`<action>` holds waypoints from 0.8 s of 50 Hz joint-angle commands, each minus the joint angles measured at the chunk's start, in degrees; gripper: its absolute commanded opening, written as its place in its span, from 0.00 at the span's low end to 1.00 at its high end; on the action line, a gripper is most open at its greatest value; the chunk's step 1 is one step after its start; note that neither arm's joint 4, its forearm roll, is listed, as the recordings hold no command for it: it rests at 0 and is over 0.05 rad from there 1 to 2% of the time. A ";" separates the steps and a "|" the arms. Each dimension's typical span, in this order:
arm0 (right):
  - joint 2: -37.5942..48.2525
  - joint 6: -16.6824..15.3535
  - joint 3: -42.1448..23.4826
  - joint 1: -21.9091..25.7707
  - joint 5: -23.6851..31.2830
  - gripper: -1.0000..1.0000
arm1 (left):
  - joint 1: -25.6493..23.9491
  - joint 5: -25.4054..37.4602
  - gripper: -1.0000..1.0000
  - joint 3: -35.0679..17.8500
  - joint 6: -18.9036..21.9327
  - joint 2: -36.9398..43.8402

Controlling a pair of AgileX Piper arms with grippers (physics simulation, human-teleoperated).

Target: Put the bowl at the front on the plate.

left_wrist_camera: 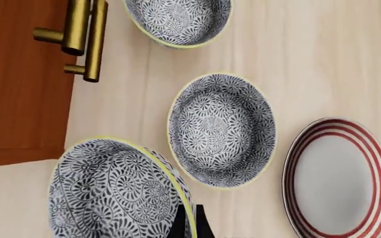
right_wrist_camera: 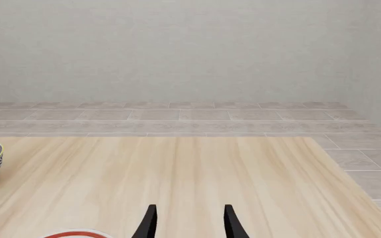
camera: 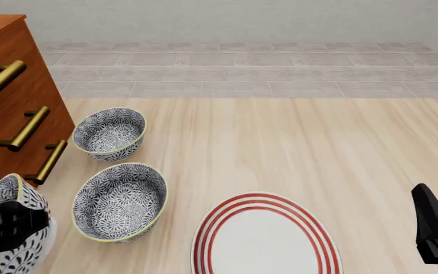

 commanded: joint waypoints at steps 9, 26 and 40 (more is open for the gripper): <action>0.00 0.01 0.13 -0.01 -0.15 1.00 | -5.59 3.78 0.00 -7.87 1.90 0.90; 0.00 0.01 0.13 0.00 -0.16 1.00 | -8.18 6.19 0.00 -12.17 6.46 2.45; 0.00 0.00 0.13 0.00 -0.15 1.00 | -13.00 7.82 0.00 -17.48 11.55 5.14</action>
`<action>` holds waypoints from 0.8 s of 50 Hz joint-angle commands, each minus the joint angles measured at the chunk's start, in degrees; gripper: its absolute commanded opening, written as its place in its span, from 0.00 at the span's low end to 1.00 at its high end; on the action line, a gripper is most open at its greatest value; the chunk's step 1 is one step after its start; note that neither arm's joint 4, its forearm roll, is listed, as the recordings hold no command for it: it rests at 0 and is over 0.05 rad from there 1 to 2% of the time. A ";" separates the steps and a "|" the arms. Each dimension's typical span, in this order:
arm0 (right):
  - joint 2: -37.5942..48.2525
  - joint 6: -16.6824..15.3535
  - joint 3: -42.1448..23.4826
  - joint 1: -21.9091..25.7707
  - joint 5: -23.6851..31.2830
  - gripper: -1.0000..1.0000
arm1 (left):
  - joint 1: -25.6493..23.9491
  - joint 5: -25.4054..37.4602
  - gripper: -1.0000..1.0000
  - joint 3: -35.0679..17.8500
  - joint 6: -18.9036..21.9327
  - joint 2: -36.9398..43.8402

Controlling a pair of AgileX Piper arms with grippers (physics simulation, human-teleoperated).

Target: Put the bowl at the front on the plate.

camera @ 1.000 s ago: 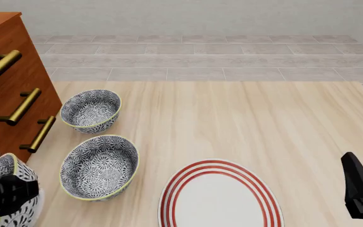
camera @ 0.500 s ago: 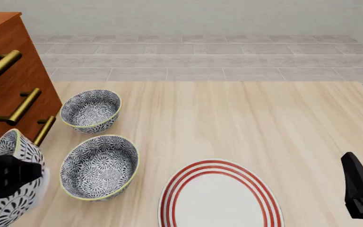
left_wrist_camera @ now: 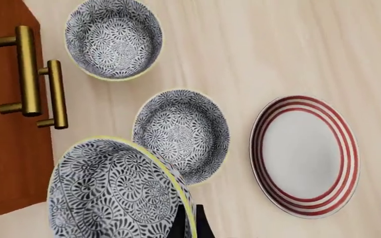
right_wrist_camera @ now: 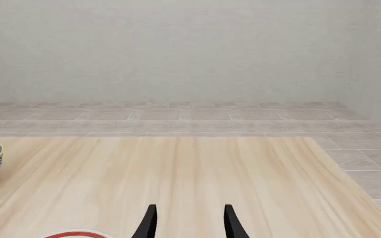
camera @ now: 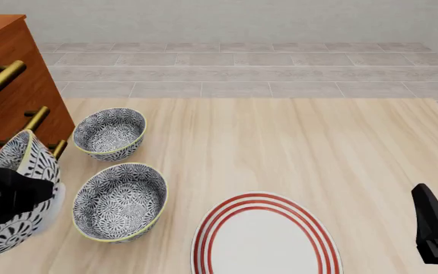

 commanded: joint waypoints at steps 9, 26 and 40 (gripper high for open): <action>0.00 0.01 0.13 -0.01 -0.15 1.00 | -6.05 1.77 0.00 -6.53 6.13 3.37; 0.01 0.01 0.13 -0.01 -0.15 1.00 | -12.93 -1.04 0.00 -8.46 9.06 6.22; 0.00 0.02 0.13 -0.01 -0.16 1.00 | -18.58 -5.40 0.00 -7.20 10.41 9.56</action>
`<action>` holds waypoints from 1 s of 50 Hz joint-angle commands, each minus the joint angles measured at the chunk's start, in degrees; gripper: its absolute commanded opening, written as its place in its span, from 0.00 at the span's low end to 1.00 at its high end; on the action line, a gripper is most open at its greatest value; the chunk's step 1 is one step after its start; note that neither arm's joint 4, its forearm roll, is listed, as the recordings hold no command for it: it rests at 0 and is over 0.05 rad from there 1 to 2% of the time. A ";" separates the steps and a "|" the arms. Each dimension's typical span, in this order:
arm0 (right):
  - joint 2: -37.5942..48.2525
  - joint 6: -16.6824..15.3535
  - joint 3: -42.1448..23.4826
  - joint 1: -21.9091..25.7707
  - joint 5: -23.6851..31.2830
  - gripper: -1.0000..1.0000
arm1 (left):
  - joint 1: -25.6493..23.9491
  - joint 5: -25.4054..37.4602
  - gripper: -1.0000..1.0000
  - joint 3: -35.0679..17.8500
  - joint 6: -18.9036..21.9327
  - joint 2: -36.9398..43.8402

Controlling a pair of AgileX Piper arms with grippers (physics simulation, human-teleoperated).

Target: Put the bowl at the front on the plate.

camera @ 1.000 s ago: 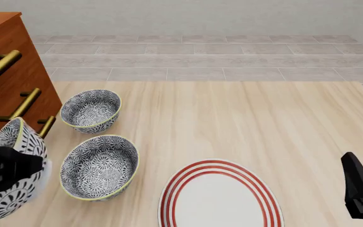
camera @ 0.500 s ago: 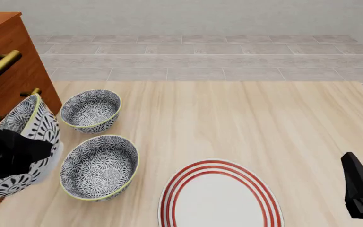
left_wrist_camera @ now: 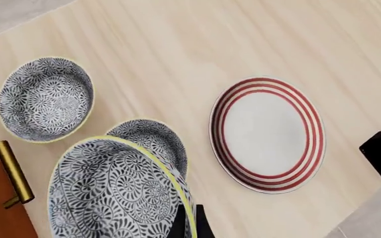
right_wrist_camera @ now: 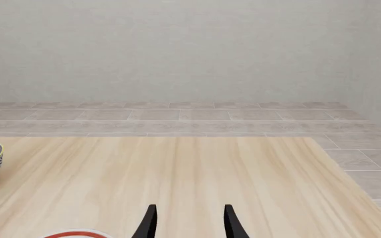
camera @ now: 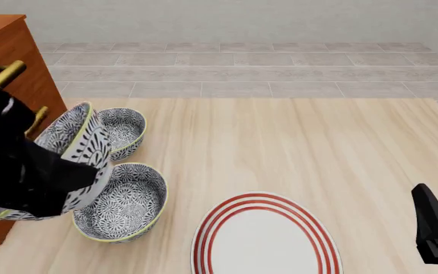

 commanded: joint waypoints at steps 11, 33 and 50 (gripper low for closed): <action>0.00 0.01 0.13 -0.01 -0.15 1.00 | -7.44 -4.37 0.00 -1.00 2.65 4.75; 0.01 0.02 0.13 -0.01 -0.15 1.00 | -16.97 -8.49 0.00 -6.64 3.00 14.62; 0.00 0.00 0.13 0.00 -0.15 1.00 | -22.53 -12.10 0.00 -8.70 2.12 21.59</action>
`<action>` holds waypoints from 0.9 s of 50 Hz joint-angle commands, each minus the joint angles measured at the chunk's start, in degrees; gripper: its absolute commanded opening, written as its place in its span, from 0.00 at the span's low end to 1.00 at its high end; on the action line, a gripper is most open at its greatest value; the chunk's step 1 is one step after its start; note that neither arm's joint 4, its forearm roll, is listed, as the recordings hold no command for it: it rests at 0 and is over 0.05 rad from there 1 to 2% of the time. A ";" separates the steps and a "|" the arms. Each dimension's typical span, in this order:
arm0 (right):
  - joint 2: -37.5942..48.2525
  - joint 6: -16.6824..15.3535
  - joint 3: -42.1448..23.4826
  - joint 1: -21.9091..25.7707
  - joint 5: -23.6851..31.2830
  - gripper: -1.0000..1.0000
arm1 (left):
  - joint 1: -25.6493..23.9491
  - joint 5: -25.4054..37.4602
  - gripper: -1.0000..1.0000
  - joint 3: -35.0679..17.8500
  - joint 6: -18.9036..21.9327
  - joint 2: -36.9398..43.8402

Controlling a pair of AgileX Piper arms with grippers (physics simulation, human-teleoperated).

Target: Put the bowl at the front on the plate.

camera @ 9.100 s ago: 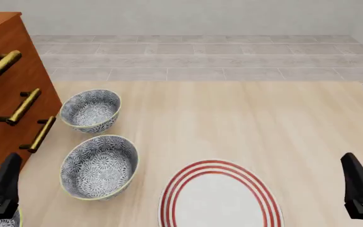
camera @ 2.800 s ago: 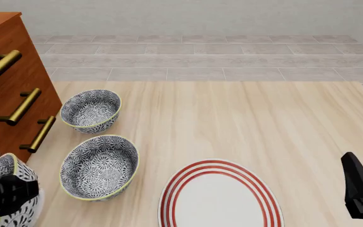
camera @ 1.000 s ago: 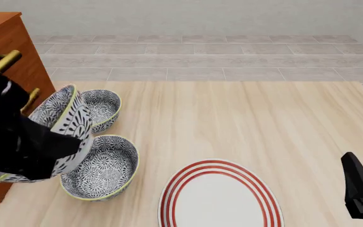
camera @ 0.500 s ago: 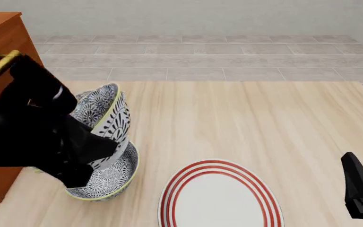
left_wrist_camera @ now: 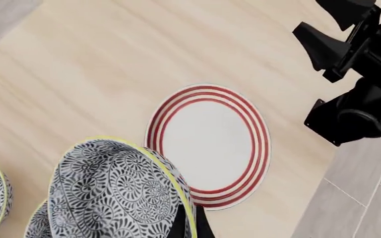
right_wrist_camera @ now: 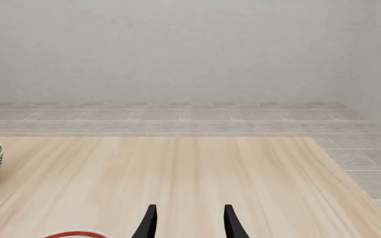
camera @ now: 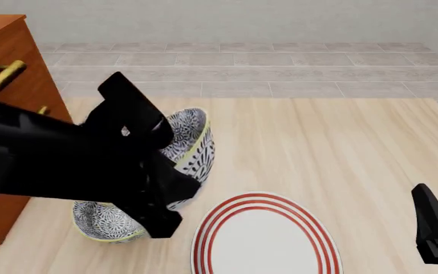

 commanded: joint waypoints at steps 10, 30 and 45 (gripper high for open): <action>0.00 0.01 0.13 -0.01 -0.15 1.00 | -6.68 -3.27 0.00 -4.83 -0.92 7.77; 0.00 0.00 0.13 0.00 -0.15 1.00 | -10.88 -5.86 0.00 -5.38 -2.64 12.58; 0.00 0.02 0.13 0.00 -0.15 1.00 | -12.05 -7.44 0.00 -5.43 -2.85 14.90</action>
